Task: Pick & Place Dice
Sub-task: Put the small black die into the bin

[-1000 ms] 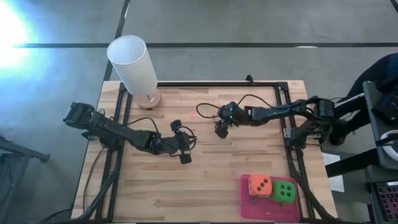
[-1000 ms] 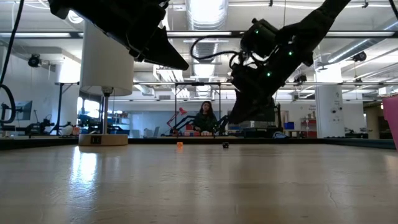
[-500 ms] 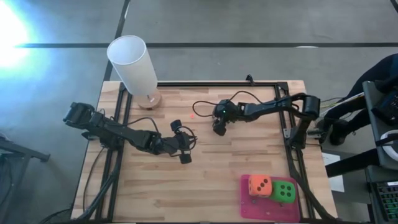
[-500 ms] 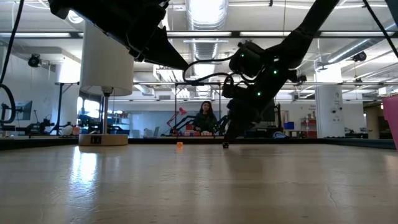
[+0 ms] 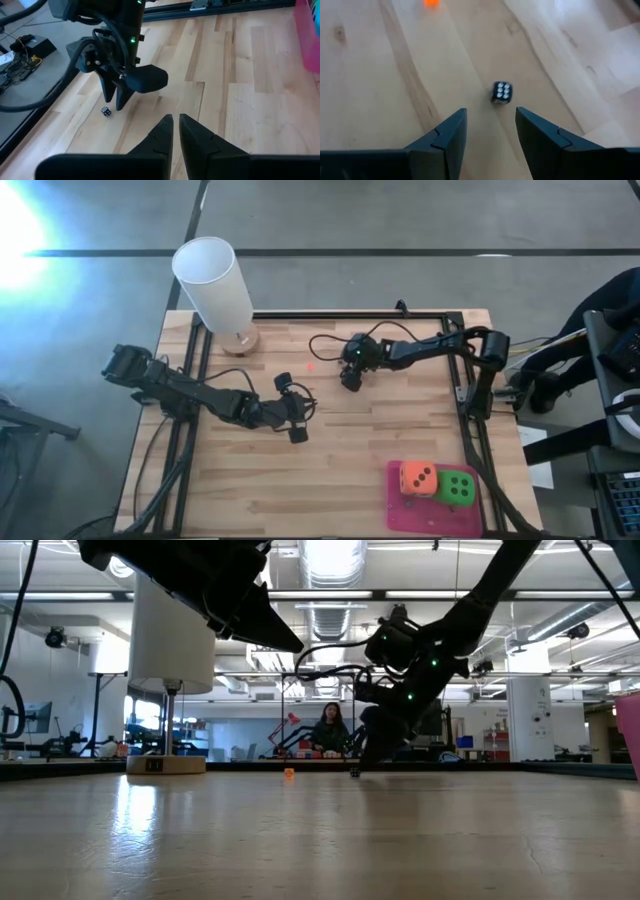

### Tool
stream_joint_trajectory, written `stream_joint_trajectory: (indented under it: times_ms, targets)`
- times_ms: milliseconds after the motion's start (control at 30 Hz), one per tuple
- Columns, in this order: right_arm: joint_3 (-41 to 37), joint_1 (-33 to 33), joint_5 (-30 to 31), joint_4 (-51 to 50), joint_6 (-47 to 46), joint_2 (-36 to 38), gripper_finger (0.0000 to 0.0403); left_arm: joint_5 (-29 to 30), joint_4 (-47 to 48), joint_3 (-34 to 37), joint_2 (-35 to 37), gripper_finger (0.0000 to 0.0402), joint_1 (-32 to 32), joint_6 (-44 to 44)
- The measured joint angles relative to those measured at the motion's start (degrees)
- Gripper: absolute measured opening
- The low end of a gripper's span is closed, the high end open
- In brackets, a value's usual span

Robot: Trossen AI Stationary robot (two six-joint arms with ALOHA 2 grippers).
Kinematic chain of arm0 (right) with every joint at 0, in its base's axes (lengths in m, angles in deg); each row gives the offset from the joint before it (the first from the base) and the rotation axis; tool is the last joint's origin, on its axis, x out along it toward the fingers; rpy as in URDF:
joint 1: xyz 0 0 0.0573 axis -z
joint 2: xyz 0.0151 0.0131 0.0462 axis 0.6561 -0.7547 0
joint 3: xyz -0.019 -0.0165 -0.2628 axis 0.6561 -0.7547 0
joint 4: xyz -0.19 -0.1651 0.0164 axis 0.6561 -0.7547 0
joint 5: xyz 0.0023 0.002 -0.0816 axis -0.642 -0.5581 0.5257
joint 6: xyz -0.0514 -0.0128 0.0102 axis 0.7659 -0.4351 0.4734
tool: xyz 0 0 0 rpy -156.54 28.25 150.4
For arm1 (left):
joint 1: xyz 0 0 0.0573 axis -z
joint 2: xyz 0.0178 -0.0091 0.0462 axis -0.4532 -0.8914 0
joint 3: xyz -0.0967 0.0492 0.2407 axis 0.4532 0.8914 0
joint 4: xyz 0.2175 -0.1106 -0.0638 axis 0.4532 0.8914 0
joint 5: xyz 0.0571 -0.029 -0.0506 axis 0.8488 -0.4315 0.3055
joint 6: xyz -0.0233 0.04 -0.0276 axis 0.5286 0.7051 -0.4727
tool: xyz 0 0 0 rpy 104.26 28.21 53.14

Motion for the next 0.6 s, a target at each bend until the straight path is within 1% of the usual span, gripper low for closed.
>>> stream_joint_trajectory:
  times_ms: [67,167,333,467,600]
  targets:
    - [0.0,0.3,0.0,0.4,-0.4,0.2,0.0165,0.0,0.0,0.0,0.0,0.0036,0.0,0.0]
    - [0.0,0.7,0.0,2.2,-4.2,0.3,0.0161,0.0,0.0,0.0,0.0,0.0035,0.0,0.0]
    - [0.0,0.7,0.0,3.8,0.4,0.3,0.016,0.0,0.0,0.0,0.0,0.0035,0.0,0.0]
    - [0.0,0.9,0.0,4.4,0.5,0.1,0.0161,0.0,0.0,0.0,0.0,0.0035,0.0,0.0]
    - [0.0,1.5,0.0,6.3,0.4,-1.8,0.0157,0.0,0.0,0.1,0.0,0.0035,0.0,0.0]
